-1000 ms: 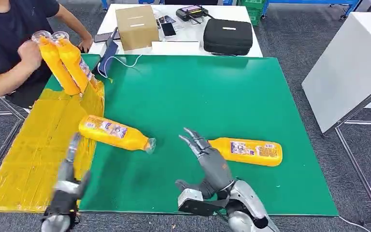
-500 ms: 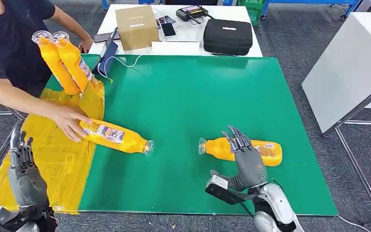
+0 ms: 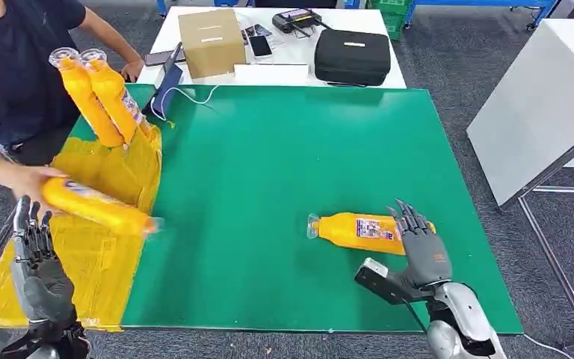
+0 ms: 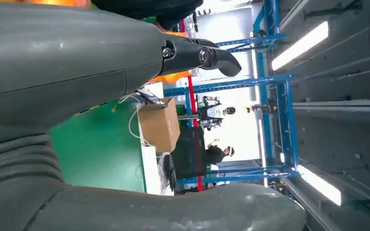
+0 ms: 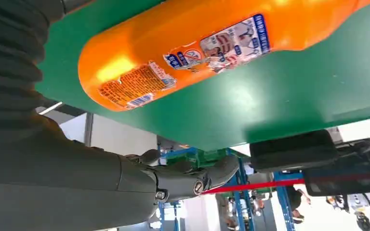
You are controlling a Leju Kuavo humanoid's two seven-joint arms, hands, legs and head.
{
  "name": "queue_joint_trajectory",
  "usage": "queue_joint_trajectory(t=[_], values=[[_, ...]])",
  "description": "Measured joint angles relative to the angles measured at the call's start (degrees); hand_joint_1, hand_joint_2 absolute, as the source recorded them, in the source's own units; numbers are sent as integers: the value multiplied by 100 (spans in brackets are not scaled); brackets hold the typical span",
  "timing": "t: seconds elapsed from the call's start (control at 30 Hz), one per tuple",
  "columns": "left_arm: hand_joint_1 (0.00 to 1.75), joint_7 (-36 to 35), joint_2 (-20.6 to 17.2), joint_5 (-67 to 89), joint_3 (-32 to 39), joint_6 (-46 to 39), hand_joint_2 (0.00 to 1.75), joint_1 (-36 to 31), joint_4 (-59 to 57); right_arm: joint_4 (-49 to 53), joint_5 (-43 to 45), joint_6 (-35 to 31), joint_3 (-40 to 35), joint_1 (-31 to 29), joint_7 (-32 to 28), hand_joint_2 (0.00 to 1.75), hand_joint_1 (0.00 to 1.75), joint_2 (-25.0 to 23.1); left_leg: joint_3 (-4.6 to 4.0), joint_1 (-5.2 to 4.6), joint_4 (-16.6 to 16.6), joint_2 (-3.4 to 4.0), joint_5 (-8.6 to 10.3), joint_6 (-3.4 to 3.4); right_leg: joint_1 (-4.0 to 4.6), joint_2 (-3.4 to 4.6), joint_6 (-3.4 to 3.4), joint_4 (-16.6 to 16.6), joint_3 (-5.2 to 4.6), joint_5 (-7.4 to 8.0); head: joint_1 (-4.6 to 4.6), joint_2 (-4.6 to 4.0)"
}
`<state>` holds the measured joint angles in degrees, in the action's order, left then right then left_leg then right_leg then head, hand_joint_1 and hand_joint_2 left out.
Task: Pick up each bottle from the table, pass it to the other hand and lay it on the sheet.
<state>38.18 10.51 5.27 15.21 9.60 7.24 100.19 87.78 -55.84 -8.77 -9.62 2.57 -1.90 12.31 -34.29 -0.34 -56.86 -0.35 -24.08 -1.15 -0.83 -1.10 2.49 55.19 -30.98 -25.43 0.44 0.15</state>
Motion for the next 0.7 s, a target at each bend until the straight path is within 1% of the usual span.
queue_joint_trajectory(t=[0.17, 0.5, 0.63, 0.7], values=[[0, -7, 0, -46, -7, 26, 0, -62, 0, -201, -2, 114, 13, -160, 59, 175, 0, 55, -1, 0, 0, 1, 0, 0, 0, 1, 0, 0, -1, 0, 2, 0], [0, -28, 0, -166, -39, 142, 0, -279, -70, -1171, -199, 422, -133, -975, 238, 175, 0, 177, 0, -1, -2, 0, 6, -7, -1, 0, 3, 0, 2, 3, 2, 0], [0, -31, -2, -175, -42, 170, 0, -314, -111, -1401, -225, 463, -188, -1168, 253, 175, 0, 207, 0, -1, -3, -1, 5, -7, 0, 0, 3, 0, 2, 3, 2, 0], [0, -44, -2, -197, -44, 192, 0, -348, -131, -1537, -243, 608, -249, -1275, 291, 175, 0, 243, -2, -1, -2, 0, 5, -7, 0, 0, 3, 0, 1, 3, 2, 0]])
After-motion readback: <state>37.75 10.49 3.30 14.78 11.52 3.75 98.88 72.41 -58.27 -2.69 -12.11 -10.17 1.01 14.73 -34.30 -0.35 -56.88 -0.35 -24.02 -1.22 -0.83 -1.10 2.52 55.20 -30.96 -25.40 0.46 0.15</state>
